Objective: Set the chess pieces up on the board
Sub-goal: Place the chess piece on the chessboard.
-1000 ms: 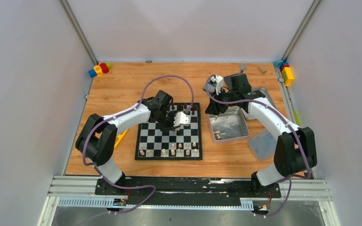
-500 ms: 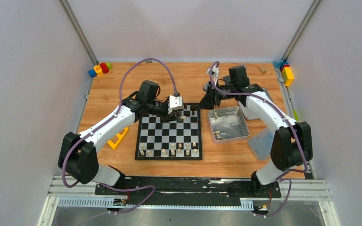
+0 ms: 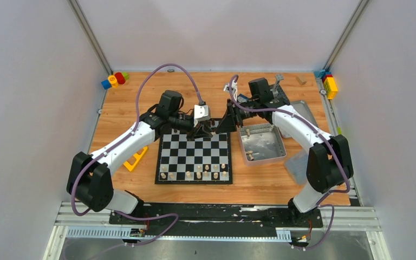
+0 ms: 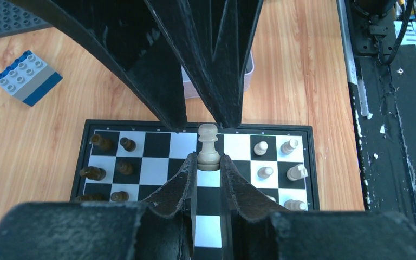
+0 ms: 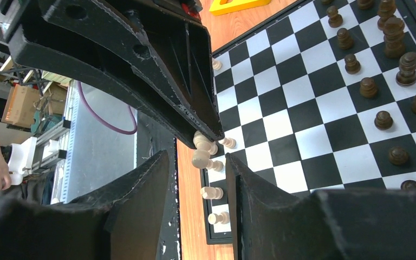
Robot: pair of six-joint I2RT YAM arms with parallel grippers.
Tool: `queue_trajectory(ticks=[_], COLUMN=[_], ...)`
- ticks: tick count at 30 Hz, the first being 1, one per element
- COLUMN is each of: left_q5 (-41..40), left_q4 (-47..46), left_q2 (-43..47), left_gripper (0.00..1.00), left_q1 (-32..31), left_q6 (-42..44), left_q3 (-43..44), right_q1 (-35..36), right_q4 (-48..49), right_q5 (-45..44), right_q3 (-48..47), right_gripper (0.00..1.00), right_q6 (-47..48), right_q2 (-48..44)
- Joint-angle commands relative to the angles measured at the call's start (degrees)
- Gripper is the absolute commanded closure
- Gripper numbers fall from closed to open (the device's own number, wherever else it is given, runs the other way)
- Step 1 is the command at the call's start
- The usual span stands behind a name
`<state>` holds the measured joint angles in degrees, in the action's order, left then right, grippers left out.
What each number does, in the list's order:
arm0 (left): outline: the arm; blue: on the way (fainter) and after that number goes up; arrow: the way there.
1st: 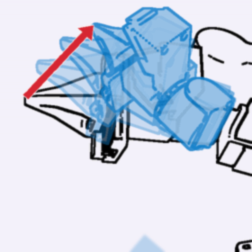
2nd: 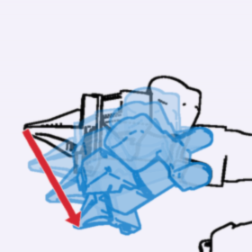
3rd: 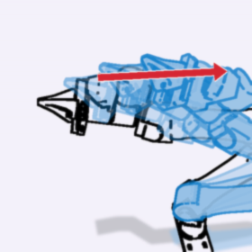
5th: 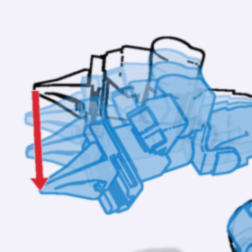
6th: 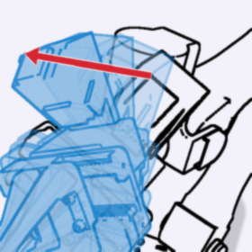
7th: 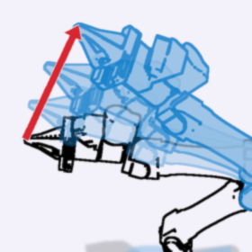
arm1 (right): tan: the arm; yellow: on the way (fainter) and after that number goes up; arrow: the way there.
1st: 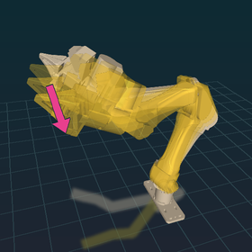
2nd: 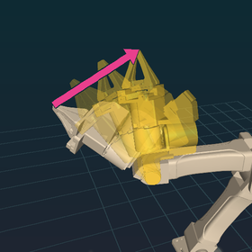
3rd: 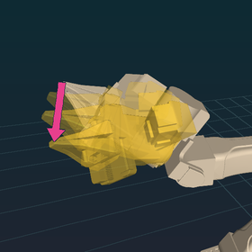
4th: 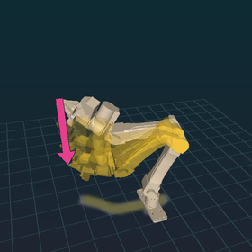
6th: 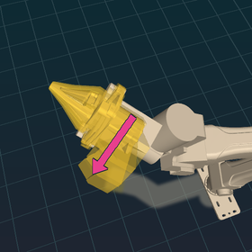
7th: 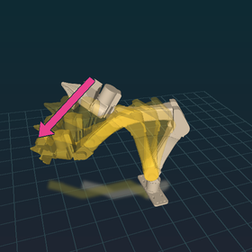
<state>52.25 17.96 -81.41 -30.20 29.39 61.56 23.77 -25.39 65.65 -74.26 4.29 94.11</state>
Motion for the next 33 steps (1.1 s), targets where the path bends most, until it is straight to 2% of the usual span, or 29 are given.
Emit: queue_trajectory(ticks=[1, 8, 17, 22, 29, 30, 32, 33], left_q5=[1.6, 1.7, 1.4, 1.5, 0.7, 0.4, 0.0, -0.3], left_q4=[-2.5, -3.5, -3.8, -4.2, -5.0, -5.1, -5.8, -6.0], left_q2=[1.1, 1.1, 1.1, 1.2, 1.4, 1.4, 1.7, 1.8], left_gripper=[1.00, 1.00, 1.00, 1.00, 1.00, 0.99, 0.89, 0.80], left_q1=[0.1, 0.1, 0.0, 0.1, 0.1, 0.1, 0.1, 0.1], left_q6=[-2.0, -2.8, -3.2, -3.4, -4.0, -4.1, -4.6, -4.7], left_q3=[-0.2, -0.6, -0.7, -1.0, -1.4, -1.5, -1.8, -2.1], right_q1=[1.1, 1.6, 2.2, 2.2, 2.2, 2.2, 2.2, 2.2], right_q4=[1.7, 1.4, 0.8, 0.5, -0.2, -0.2, -0.6, -0.7], right_q5=[2.0, 2.0, 2.1, 1.7, 1.5, 1.5, 1.1, 0.9], right_q3=[-1.8, -1.4, -1.2, -1.0, -0.9, -0.9, -1.0, -1.2], right_gripper=[0.56, 0.63, 0.78, 0.78, 0.96, 0.99, 1.00, 1.00], right_q6=[0.5, 1.0, 1.5, 1.8, 2.5, 2.5, 2.8, 3.0], right_q2=[0.6, 1.1, 1.8, 1.9, 1.6, 1.6, 1.4, 1.2])
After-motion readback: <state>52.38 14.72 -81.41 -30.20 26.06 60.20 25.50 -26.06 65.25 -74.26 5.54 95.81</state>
